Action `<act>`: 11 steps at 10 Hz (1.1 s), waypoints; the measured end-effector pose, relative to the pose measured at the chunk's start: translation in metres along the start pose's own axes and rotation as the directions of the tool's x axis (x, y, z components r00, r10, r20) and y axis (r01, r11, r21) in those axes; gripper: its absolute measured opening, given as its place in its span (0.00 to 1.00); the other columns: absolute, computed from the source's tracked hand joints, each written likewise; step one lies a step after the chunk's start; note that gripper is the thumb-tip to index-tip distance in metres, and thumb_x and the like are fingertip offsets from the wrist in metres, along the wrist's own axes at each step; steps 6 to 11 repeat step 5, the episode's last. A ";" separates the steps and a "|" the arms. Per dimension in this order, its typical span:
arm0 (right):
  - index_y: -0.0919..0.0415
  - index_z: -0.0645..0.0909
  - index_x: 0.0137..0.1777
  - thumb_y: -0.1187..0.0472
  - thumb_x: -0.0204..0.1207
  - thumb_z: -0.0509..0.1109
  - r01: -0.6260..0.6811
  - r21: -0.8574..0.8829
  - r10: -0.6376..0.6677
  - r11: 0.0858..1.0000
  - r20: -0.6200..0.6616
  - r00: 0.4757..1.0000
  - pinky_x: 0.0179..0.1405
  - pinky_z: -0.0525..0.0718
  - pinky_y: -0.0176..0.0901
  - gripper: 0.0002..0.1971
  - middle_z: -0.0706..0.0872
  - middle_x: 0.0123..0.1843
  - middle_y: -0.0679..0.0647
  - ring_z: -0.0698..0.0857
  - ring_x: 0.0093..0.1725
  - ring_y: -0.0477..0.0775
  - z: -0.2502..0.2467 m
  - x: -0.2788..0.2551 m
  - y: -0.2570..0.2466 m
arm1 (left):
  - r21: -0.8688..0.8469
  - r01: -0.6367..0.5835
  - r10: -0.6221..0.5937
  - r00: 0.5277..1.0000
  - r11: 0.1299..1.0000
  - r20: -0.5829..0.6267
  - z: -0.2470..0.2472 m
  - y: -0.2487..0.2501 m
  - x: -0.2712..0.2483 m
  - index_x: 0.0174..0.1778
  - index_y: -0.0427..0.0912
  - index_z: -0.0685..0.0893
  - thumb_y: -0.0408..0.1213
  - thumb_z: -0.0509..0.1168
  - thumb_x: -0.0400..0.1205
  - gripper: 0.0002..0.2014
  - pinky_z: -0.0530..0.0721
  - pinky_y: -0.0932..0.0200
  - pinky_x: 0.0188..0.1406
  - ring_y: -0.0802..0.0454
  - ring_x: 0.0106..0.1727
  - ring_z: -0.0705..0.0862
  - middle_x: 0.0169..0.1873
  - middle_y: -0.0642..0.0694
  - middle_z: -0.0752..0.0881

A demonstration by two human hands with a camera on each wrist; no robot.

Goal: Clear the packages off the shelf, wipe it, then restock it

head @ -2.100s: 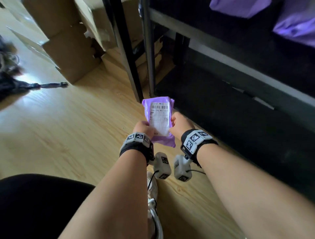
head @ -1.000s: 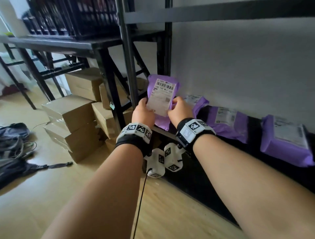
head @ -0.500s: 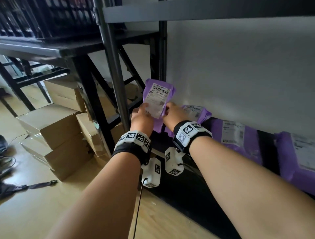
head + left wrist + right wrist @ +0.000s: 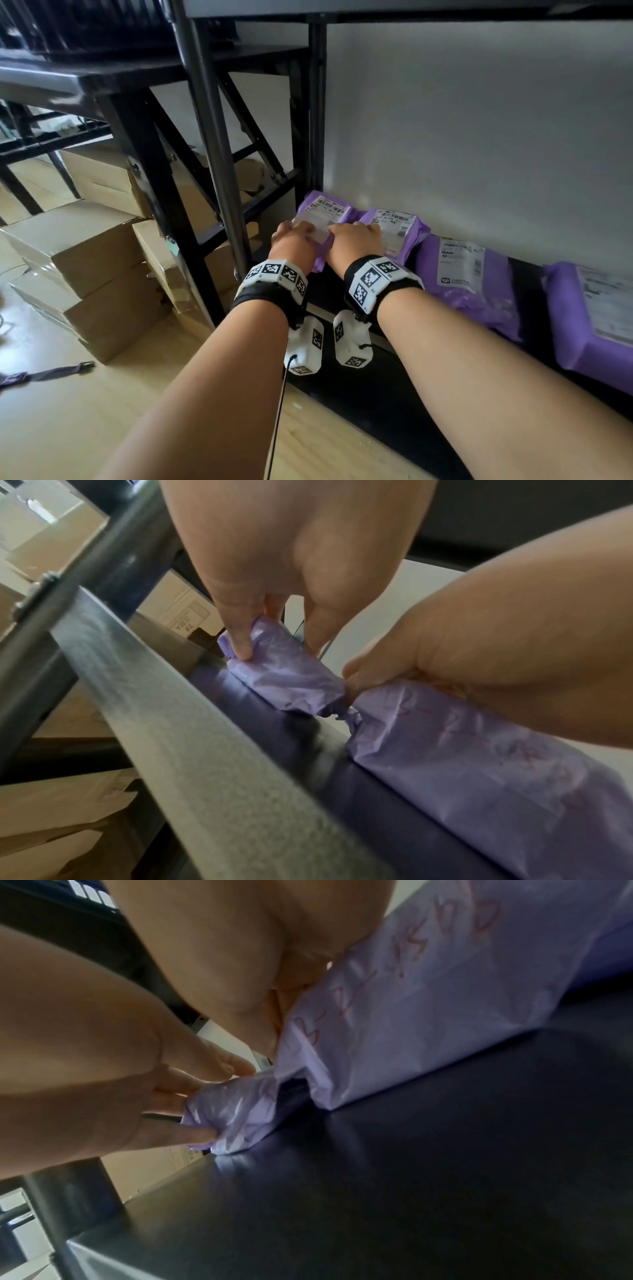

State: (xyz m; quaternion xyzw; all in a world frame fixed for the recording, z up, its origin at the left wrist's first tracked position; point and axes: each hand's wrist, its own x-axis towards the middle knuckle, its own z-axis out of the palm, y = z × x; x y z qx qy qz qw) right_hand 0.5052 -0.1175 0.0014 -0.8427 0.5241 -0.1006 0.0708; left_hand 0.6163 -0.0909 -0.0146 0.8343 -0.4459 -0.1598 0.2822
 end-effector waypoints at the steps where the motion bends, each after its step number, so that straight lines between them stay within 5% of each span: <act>1: 0.48 0.76 0.73 0.57 0.81 0.60 0.007 0.018 -0.006 1.000 -0.034 0.999 0.66 0.71 0.50 0.21 0.82 0.65 0.59 0.73 0.67 0.64 -0.001 -0.003 0.005 | 0.029 -0.047 0.047 0.999 0.998 -0.006 0.002 -0.002 0.000 0.72 0.51 0.77 0.34 0.60 0.82 0.21 0.67 0.55 0.74 0.41 0.78 0.65 0.77 0.42 0.66; 2: 0.49 0.76 0.74 0.57 0.82 0.58 0.022 0.027 -0.021 0.999 -0.038 0.999 0.67 0.70 0.50 0.21 0.83 0.64 0.58 0.74 0.66 0.64 -0.003 -0.004 0.006 | 0.080 -0.033 0.029 0.998 0.996 0.050 -0.003 -0.003 -0.003 0.76 0.54 0.72 0.35 0.61 0.83 0.24 0.58 0.57 0.80 0.43 0.83 0.55 0.82 0.44 0.55; 4: 0.48 0.75 0.73 0.63 0.78 0.61 0.009 0.228 -0.002 0.974 -0.029 1.000 0.63 0.83 0.54 0.23 0.85 0.64 0.56 0.81 0.63 0.61 -0.009 -0.007 0.004 | 0.088 -0.058 0.052 0.996 0.994 0.070 -0.020 0.005 -0.020 0.81 0.51 0.65 0.31 0.60 0.84 0.28 0.57 0.52 0.82 0.44 0.85 0.48 0.84 0.42 0.46; 5: 0.49 0.74 0.74 0.66 0.77 0.63 0.012 0.266 0.007 0.964 -0.073 0.997 0.68 0.80 0.52 0.26 0.82 0.70 0.53 0.80 0.69 0.57 -0.019 -0.012 0.009 | -0.039 -0.032 0.033 0.999 0.999 0.035 -0.026 0.011 -0.031 0.81 0.51 0.66 0.28 0.59 0.84 0.28 0.55 0.49 0.83 0.46 0.85 0.46 0.85 0.46 0.47; 11: 0.49 0.74 0.74 0.66 0.77 0.63 0.012 0.266 0.007 0.964 -0.073 0.997 0.68 0.80 0.52 0.26 0.82 0.70 0.53 0.80 0.69 0.57 -0.019 -0.012 0.009 | -0.039 -0.032 0.033 0.999 0.999 0.035 -0.026 0.011 -0.031 0.81 0.51 0.66 0.28 0.59 0.84 0.28 0.55 0.49 0.83 0.46 0.85 0.46 0.85 0.46 0.47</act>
